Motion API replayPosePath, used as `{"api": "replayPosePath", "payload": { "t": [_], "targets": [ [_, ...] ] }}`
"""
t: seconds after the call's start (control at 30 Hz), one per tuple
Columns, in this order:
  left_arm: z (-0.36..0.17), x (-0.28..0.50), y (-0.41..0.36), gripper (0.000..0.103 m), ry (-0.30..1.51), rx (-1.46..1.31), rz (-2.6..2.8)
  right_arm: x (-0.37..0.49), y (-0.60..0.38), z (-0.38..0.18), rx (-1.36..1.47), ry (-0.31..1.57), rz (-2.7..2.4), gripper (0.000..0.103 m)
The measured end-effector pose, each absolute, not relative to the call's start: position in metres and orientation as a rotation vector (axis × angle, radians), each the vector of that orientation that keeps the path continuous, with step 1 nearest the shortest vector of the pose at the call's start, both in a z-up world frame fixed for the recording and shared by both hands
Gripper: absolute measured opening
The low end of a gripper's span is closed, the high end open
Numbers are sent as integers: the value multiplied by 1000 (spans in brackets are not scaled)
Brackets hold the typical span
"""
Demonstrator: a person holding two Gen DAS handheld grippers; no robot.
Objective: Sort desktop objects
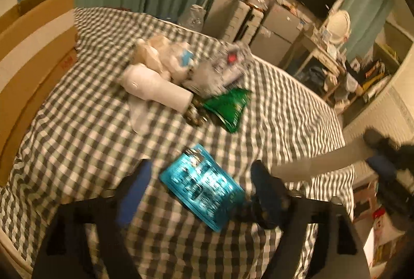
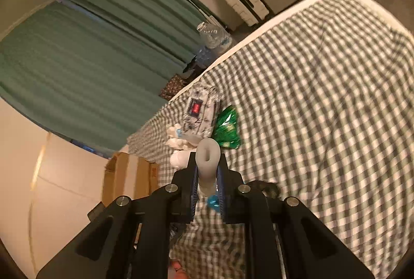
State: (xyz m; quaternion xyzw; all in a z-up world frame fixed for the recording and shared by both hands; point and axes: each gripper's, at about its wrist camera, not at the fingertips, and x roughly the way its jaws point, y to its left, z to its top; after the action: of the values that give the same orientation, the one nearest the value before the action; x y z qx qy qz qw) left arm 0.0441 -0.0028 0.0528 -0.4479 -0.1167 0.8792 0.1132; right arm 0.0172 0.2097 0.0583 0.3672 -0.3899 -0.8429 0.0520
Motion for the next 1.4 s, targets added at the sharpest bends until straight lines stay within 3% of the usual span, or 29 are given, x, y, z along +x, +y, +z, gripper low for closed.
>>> {"api": "replayPosePath", "payload": {
  "t": [0.17,0.4,0.43,0.5,0.53,0.8,1.03,1.13,1.4],
  "targets": [
    [35,55,47,89,-177,-1336,2442,10,215,45,1321,-926,-2763,13],
    [4,59,95,97,-8,-1322,2384,18,244,21,1378,-994,-2749,13],
    [-2,57,97,96,8,-1334,2385,17,246,21,1383,-997,-2748,13],
    [-4,59,98,70,46,-1291,2422,16,249,21,1388,-999,-2743,13],
    [-2,58,98,70,55,-1290,2415,18,250,20,1386,-1001,-2739,13],
    [55,48,43,70,-64,-1195,2579,20,243,17,1076,-1494,-2350,13],
    [111,29,-51,70,-186,-1135,2776,-9,169,36,1131,-1368,-2321,14],
    [143,25,-90,70,-145,-1075,2860,-21,140,46,1144,-1288,-2292,14],
    [212,6,-213,70,-115,-998,3107,-72,6,123,1076,-914,-2188,14]
  ]
}}
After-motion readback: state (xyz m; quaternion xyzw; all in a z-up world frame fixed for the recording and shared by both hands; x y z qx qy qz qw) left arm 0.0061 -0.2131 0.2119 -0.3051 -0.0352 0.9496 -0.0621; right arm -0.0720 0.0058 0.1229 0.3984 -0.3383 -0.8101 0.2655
